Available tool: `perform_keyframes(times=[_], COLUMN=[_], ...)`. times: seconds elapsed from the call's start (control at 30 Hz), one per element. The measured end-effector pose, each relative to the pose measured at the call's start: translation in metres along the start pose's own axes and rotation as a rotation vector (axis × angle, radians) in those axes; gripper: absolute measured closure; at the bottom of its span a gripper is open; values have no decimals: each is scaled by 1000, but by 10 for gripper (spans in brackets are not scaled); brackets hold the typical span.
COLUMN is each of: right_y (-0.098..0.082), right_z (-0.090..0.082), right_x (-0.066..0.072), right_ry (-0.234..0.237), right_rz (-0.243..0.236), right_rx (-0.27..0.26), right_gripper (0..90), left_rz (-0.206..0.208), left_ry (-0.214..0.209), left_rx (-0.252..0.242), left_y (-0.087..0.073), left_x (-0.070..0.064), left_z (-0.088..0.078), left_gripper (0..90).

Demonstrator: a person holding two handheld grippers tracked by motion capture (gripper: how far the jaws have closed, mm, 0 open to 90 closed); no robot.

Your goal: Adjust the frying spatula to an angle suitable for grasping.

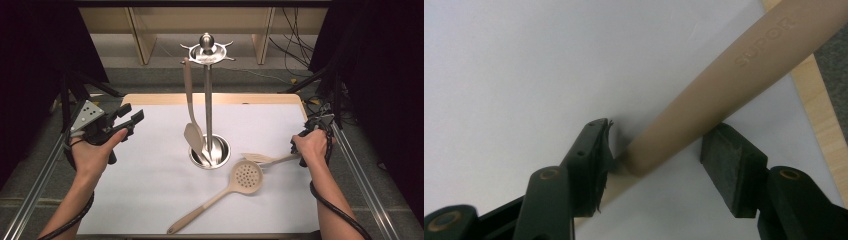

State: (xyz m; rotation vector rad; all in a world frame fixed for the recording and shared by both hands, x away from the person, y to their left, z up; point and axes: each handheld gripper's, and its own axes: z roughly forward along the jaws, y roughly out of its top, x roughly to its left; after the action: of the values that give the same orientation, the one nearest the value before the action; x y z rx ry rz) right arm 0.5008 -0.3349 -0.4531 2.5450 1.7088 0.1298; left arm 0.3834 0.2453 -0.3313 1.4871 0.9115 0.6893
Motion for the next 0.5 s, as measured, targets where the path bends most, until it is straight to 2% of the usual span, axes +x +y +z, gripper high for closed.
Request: perform_keyframes(times=[0.03,0.07,0.13,0.2,0.37,0.4,0.43,0.47,0.5], right_y=[0,1,3,3,7,8,9,10,12], right_z=[-1,-1,-3,-1,-4,-3,-2,-2,-3], right_x=[9,10,12,14,12,15,12,15,12], right_ry=[13,9,-10,-3,6,18,7,22,16], right_rz=[112,118,134,156,144,178,139,182,158], right_rx=[20,22,61,28,18,10,-9,2,3], right_gripper=[473,476,483,490,550,559,569,576,584], left_rz=[0,-1,-3,-3,-4,-4,-3,-3,-3], left_ry=[0,0,3,4,3,3,3,1,1], left_rx=[0,1,-1,-1,-2,-2,0,1,3], left_y=[0,0,0,0,0,0,0,0,-1], left_x=[0,0,0,1,0,0,1,1,1], left_z=[0,-1,-1,-1,-1,-1,-1,-1,0], left_gripper=[470,470,471,471,471,471,471,471,471])
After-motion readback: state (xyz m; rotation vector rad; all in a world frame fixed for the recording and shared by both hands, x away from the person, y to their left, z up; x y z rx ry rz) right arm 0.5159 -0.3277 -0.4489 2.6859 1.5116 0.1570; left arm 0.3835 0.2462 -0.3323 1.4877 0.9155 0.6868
